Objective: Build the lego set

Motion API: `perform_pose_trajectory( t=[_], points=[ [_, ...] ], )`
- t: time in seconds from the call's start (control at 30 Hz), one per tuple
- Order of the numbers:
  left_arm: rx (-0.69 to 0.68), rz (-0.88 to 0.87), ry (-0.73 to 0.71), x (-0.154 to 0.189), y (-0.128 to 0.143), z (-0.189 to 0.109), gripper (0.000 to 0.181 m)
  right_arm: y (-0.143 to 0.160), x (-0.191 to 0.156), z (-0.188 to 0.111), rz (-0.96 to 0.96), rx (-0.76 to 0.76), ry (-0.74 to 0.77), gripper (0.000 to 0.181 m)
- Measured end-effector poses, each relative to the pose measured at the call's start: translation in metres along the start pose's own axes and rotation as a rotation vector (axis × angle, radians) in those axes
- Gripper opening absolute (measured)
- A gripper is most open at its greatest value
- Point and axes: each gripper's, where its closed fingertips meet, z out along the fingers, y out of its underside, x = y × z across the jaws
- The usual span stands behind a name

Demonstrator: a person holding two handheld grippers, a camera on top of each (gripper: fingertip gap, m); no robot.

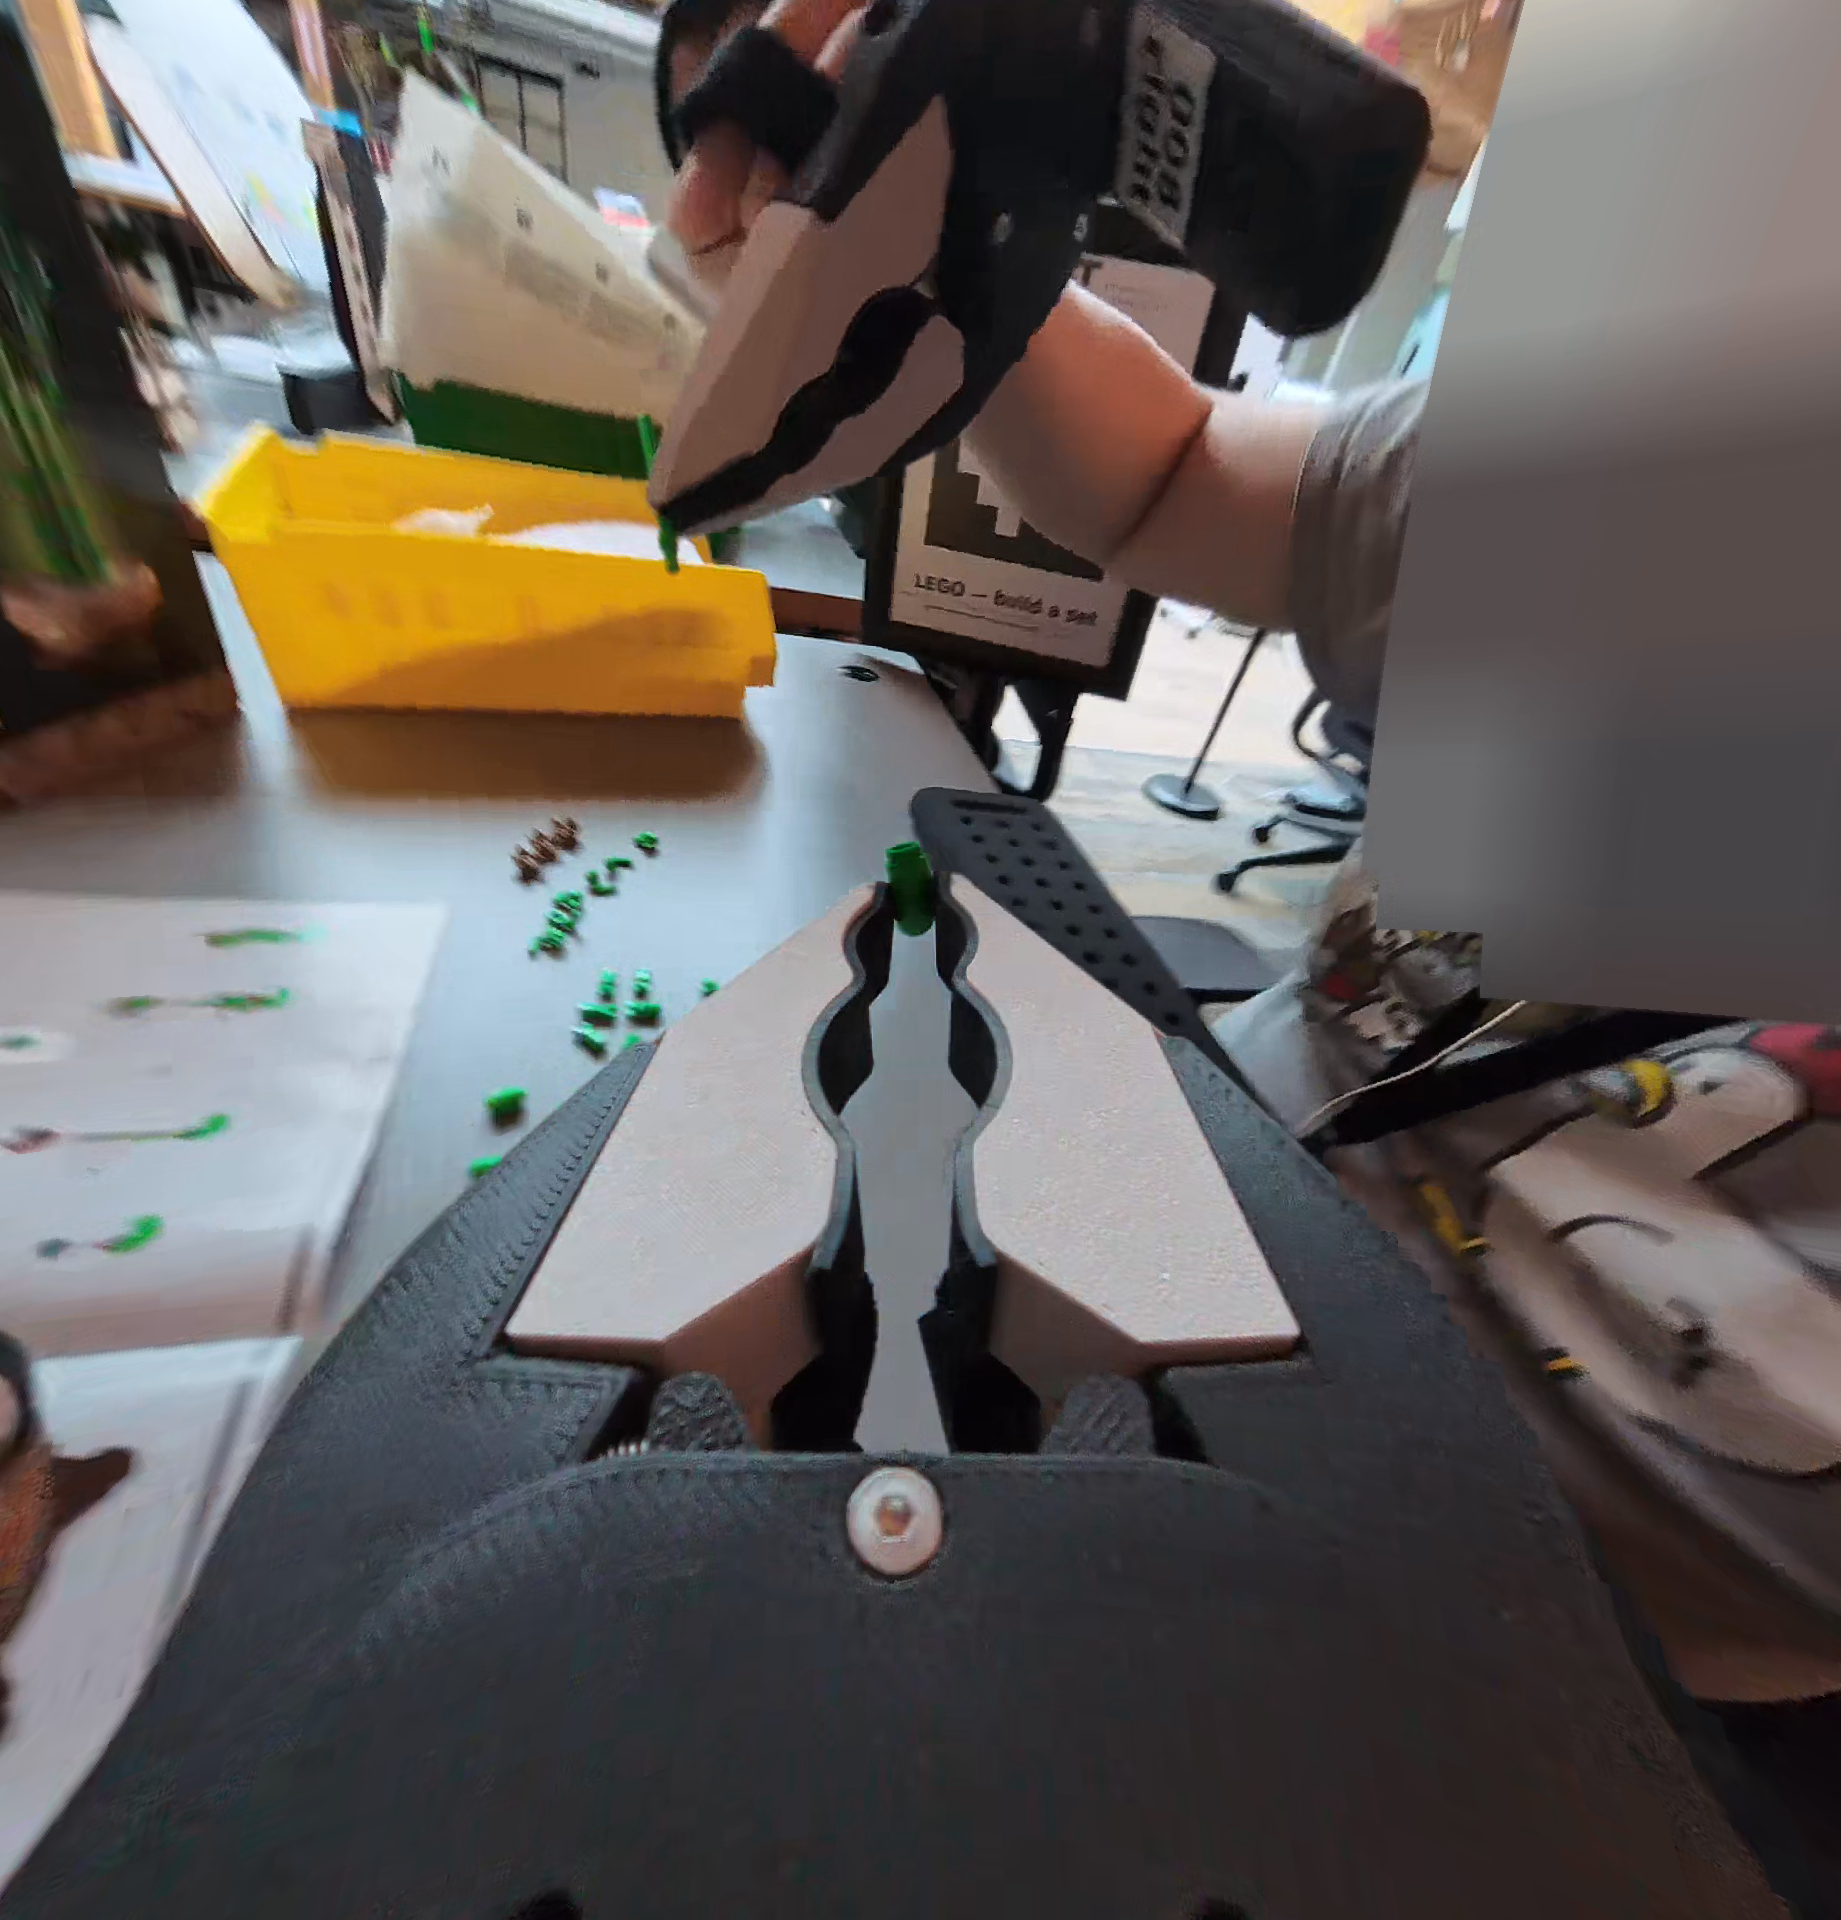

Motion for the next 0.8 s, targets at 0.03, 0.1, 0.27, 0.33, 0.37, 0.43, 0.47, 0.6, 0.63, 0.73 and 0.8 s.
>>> perform_pose_trajectory(
  t=[0.03,0.1,0.27,0.33,0.37,0.43,0.47,0.6,0.63,0.73,0.8],
  points=[
    [0.0,-0.082,0.017,-0.002,0.0,0.0,0.006,0.0,0.0,0.0,-0.001,-0.001,-0.001,0.001],
    [-0.001,-0.178,0.026,-0.006,0.001,0.0,0.006,0.0,0.001,-0.001,-0.006,-0.004,-0.004,0.001],
    [-0.051,-0.201,0.015,-0.01,0.011,0.005,0.006,-0.01,0.001,-0.001,-0.016,0.027,-0.026,0.001],
    [-0.059,-0.226,0.026,-0.008,0.012,0.007,0.006,-0.014,0.0,-0.001,-0.025,0.041,-0.04,0.001],
    [-0.065,-0.233,0.031,-0.008,0.012,0.008,0.006,-0.016,0.0,0.0,-0.029,0.048,-0.049,0.002],
    [-0.075,-0.239,0.03,-0.007,0.013,0.01,0.006,-0.02,0.0,0.001,-0.033,0.063,-0.066,0.001],
    [-0.076,-0.246,0.03,-0.008,0.013,0.011,0.006,-0.022,0.001,0.002,-0.037,0.068,-0.074,0.001],
    [-0.066,-0.275,0.02,-0.01,0.011,0.012,0.005,-0.033,0.003,0.007,-0.062,0.093,-0.103,0.001],
    [-0.06,-0.282,0.024,-0.01,0.01,0.012,0.005,-0.037,0.003,0.008,-0.066,0.105,-0.111,0.001],
    [-0.059,-0.29,0.036,-0.009,0.01,0.014,0.006,-0.05,0.004,0.014,-0.072,0.145,-0.135,0.001],
    [-0.066,-0.289,0.036,-0.008,0.011,0.015,0.005,-0.057,0.006,0.016,-0.075,0.166,-0.145,0.001]
  ],
)
